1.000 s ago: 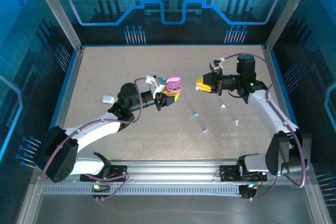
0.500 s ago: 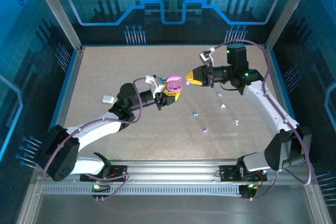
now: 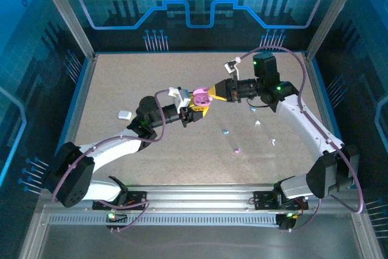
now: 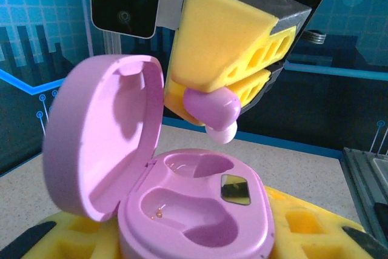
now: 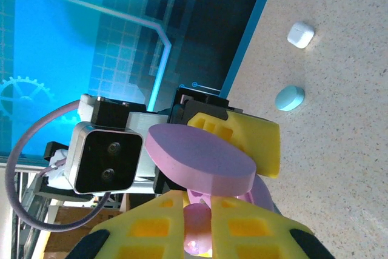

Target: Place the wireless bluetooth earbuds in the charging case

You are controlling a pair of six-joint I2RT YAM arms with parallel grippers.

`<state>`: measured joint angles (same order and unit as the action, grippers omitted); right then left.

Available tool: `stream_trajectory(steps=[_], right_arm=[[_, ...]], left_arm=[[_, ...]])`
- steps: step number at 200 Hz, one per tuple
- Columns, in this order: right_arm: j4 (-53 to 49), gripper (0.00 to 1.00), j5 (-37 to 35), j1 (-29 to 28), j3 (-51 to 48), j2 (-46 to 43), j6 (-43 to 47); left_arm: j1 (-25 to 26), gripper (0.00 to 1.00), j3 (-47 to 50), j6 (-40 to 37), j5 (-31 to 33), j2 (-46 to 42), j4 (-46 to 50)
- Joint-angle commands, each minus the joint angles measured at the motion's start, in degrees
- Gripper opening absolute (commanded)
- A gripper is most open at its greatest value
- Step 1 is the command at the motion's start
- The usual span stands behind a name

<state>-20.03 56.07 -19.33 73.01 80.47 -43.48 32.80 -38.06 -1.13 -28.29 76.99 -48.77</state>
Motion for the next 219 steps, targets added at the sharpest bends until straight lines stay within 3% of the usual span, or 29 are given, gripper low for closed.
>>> stream_trajectory(steps=[1, 140, 219], right_arm=[[0.8, 0.14, -1.8, -1.3, 0.7, -0.7, 1.2], [0.9, 0.13, -8.0, -3.7, 0.2, -1.6, 2.6], [-7.4, 0.20, -13.7, -5.1, 2.6, -1.0, 8.8]], left_arm=[[0.6, 0.31, -0.1, 1.1, -1.7, 0.4, -2.7], [0.9, 0.31, -0.6, 1.5, -1.1, 0.9, -2.9], [1.0, 0.31, -0.8, 1.5, -1.0, 0.7, -2.9]])
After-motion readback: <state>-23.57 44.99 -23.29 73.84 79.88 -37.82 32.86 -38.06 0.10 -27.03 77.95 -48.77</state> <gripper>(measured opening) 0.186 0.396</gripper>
